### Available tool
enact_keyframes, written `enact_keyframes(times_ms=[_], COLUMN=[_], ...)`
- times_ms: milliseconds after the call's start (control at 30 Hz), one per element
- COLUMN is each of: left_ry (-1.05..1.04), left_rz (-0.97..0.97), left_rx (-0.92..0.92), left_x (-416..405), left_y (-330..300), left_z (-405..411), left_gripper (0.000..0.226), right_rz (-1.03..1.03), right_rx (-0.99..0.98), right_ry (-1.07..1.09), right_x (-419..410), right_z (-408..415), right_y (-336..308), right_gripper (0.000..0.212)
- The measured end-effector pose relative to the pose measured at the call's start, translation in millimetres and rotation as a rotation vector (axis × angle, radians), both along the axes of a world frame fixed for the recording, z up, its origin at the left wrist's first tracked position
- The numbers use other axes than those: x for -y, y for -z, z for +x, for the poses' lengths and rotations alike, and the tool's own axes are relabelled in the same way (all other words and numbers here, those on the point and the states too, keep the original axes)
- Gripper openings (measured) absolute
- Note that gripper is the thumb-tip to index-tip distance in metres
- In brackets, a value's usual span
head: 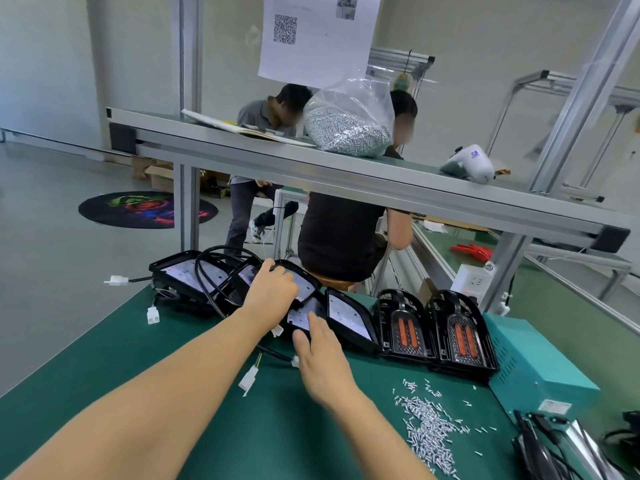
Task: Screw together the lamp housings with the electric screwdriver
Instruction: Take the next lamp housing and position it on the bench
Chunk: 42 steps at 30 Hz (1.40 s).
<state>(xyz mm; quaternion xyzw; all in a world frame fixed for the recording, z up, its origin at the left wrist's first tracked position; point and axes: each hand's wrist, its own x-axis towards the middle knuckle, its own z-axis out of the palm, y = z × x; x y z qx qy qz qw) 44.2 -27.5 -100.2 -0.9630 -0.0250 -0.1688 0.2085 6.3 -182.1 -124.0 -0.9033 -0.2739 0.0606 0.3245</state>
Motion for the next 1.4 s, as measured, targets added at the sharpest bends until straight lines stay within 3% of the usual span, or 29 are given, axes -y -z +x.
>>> enact_keyframes(times_ms=[133,400,467,567,700,800,967,1100,1400], left_ry=[0.094,0.324,0.380,0.434,0.457,0.490,0.387,0.397,0.435], left_rz=[-0.008,0.021,-0.004,-0.050,-0.241,-0.330,-0.216,-0.237,-0.324], left_rx=[0.069,0.452,0.547,0.629,0.684,0.597,0.247,0.153,0.068], left_x=[-7,5,14,27,33,24,-2,-6,1], left_y=[1,7,11,17,37,56,74,74,81], left_z=[-11,-54,-63,-77,-96,-119,-142,-146,-160], left_gripper=[0.024,0.026,0.033,0.046,0.031,0.038,0.046,0.030,0.027], right_rz=[0.236,0.653,0.851,0.999,1.016,1.042,1.095,1.093,0.850], right_rx=[-0.277,-0.674,-0.780,-0.741,-0.660,-0.656,-0.721,-0.775,-0.837], right_ry=[0.080,0.274,0.272,0.305,0.328,0.341,0.287,0.220,0.117], right_x=[-15,-28,-31,-30,-15,3,28,44,85], right_z=[16,30,30,27,20,21,21,12,-14], right_y=[-11,-27,-25,-21,-18,-19,-20,-17,6], right_gripper=[0.054,0.019,0.025,0.030,0.025,0.022,0.024,0.029,0.017])
